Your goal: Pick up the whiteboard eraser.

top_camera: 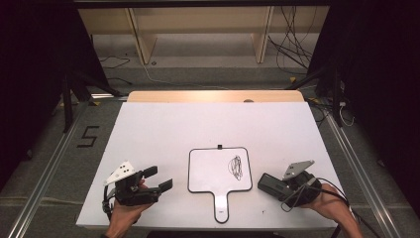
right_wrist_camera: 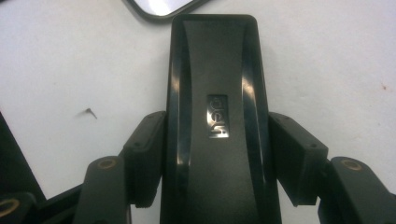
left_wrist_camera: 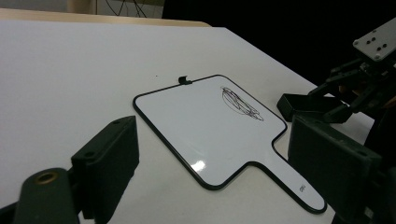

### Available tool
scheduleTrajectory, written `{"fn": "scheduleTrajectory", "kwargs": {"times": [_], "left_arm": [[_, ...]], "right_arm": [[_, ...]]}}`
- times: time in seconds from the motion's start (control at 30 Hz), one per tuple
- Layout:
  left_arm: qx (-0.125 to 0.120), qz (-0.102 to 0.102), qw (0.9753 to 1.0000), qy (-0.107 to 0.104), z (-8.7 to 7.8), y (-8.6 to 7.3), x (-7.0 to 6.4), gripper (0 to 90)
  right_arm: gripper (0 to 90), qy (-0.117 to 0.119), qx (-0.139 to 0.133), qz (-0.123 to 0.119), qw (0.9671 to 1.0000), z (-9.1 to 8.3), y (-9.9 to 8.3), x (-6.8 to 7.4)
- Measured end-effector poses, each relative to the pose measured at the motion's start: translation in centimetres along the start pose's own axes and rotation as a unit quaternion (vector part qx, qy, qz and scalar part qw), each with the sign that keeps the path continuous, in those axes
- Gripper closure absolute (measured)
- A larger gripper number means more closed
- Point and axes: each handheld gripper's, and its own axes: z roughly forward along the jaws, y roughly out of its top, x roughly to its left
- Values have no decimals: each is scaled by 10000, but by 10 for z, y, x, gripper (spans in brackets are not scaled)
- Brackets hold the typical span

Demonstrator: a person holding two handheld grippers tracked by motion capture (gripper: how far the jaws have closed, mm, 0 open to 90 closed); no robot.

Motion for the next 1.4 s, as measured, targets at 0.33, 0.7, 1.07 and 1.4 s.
{"fn": "scheduleTrajectory", "kwargs": {"times": [0.33, 0.7, 1.07, 1.4], "left_arm": [[-6, -12, 10000, 15, 0, 1, 1, 157], [-12, -5, 10000, 1, 0, 1, 1, 157], [-21, -11, 10000, 0, 0, 1, 1, 157], [-7, 5, 10000, -7, 0, 1, 0, 157]], "right_arm": [[412, -1, -142, 294, 9995, -2, 0, -4], [412, 30, -74, 393, 9992, 0, -1, -3], [406, 27, 216, 293, 9993, 8, 0, -2], [405, -29, 328, 256, 9991, 9, 3, -1]]}}
